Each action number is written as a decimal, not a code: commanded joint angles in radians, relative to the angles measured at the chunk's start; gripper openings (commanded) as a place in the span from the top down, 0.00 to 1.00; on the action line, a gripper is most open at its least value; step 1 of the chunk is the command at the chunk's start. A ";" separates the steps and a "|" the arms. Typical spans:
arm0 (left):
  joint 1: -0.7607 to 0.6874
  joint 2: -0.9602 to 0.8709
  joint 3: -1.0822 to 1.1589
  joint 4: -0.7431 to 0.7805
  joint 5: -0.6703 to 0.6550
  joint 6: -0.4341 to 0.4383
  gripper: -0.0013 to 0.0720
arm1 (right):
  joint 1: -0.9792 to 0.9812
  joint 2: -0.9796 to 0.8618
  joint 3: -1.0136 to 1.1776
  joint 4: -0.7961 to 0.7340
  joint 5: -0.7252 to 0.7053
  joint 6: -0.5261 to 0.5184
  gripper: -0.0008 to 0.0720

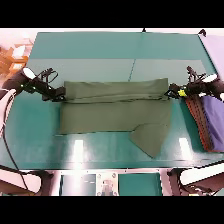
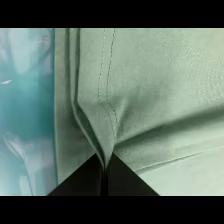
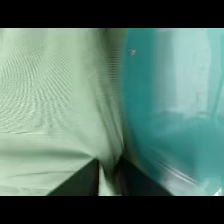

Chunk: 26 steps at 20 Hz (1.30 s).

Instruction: Fold the shirts.

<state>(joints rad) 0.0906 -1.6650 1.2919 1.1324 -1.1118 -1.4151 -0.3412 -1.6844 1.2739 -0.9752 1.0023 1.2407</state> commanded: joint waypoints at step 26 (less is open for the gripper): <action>0.062 0.808 -1.014 -0.300 0.336 -0.095 0.29 | -0.105 0.806 -1.027 0.100 0.002 0.244 0.40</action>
<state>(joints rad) 0.1524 -0.8623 0.3363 0.9413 -0.9424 -1.5314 -0.5270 -0.8639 0.2790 -0.9348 1.1225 1.4899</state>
